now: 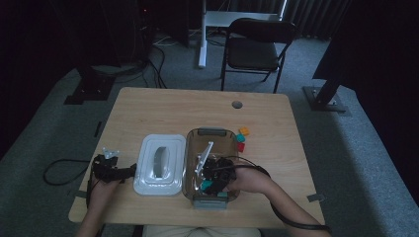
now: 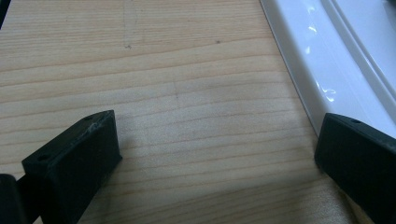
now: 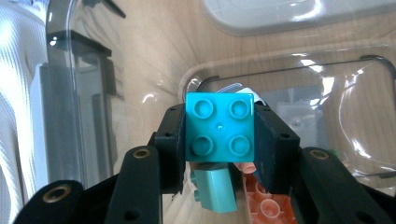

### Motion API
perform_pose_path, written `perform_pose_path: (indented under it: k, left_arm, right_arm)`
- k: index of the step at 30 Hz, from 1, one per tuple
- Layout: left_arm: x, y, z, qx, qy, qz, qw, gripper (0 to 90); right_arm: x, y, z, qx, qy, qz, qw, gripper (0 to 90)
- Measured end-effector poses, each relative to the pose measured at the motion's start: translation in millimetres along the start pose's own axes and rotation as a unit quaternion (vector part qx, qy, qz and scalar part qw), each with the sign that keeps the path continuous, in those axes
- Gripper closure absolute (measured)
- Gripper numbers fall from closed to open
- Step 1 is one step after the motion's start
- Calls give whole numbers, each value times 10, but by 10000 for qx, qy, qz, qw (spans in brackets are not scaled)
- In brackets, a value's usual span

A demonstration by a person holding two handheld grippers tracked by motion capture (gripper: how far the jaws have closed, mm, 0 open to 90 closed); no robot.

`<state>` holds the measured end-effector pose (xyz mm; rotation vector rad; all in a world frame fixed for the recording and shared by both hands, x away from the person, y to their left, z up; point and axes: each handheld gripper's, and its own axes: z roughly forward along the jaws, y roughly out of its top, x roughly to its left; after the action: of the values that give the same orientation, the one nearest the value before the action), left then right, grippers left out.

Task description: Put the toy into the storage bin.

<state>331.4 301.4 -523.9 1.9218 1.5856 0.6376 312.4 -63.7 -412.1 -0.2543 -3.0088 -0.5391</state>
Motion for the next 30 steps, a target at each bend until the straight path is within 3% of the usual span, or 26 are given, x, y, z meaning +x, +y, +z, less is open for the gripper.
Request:
perform_pose_path:
  k: [17, 23, 30]
  left_arm:
    - [1, 0, 0, 0, -5, 6, 10000, 5]
    - [1, 0, 0, 1, -6, 6, 10000, 5]
    - [1, 0, 0, 0, -6, 6, 10000, 5]
  right_arm:
    - [16, -20, -16, 37, 113, -18, 9999, 535]
    - [13, -56, -146, -166, 65, 44, 9998, 522]
    - [-52, -247, -473, -588, -279, 370, 9972, 504]
